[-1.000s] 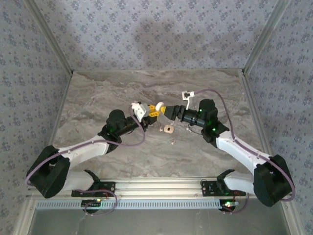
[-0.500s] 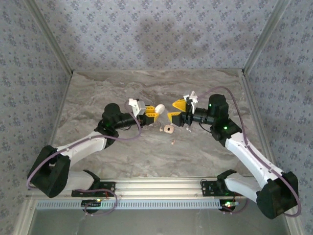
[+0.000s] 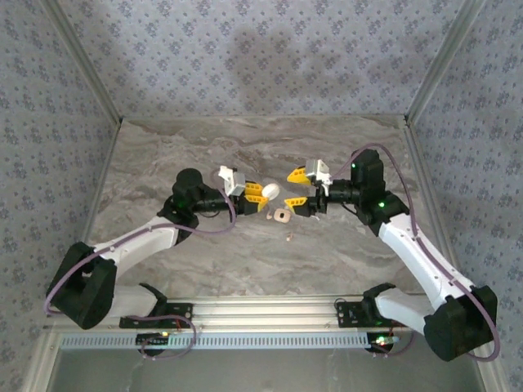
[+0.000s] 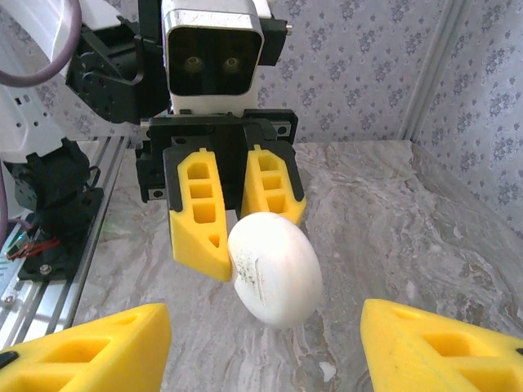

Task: Insert the wireless bluetooth earbuds into the charging case

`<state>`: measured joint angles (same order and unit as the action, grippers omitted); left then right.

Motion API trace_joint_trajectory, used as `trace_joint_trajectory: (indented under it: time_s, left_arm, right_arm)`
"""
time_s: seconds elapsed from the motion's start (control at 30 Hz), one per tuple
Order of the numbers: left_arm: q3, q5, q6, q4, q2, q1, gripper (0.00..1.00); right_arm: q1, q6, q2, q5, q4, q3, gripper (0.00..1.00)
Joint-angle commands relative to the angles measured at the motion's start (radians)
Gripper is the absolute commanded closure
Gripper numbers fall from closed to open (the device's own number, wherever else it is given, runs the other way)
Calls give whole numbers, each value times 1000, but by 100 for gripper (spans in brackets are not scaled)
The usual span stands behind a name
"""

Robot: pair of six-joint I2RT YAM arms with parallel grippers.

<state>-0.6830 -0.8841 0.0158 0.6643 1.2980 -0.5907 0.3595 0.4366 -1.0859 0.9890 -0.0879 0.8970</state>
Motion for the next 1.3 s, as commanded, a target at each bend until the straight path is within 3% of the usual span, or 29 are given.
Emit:
trace_joint_trajectory:
  time_s: [0.0,0.3,0.53,1.27]
  left_arm:
    - [-47,-44,-24,-26,-19,6,77]
    - [-62,-61,-26,-39,-13,7,77]
    - [-65,-98,-20,-20,-10,6,77]
    - [-82,-157,-18,-29,-18,-11,77]
  right_arm:
    - [-9,70,-5,30,-58,37,35]
    - [-21,68,12,4,-39,14,36]
    - [-23,197,16,47,-201,68,36]
    - [38,339,-160,184,-359,226,41]
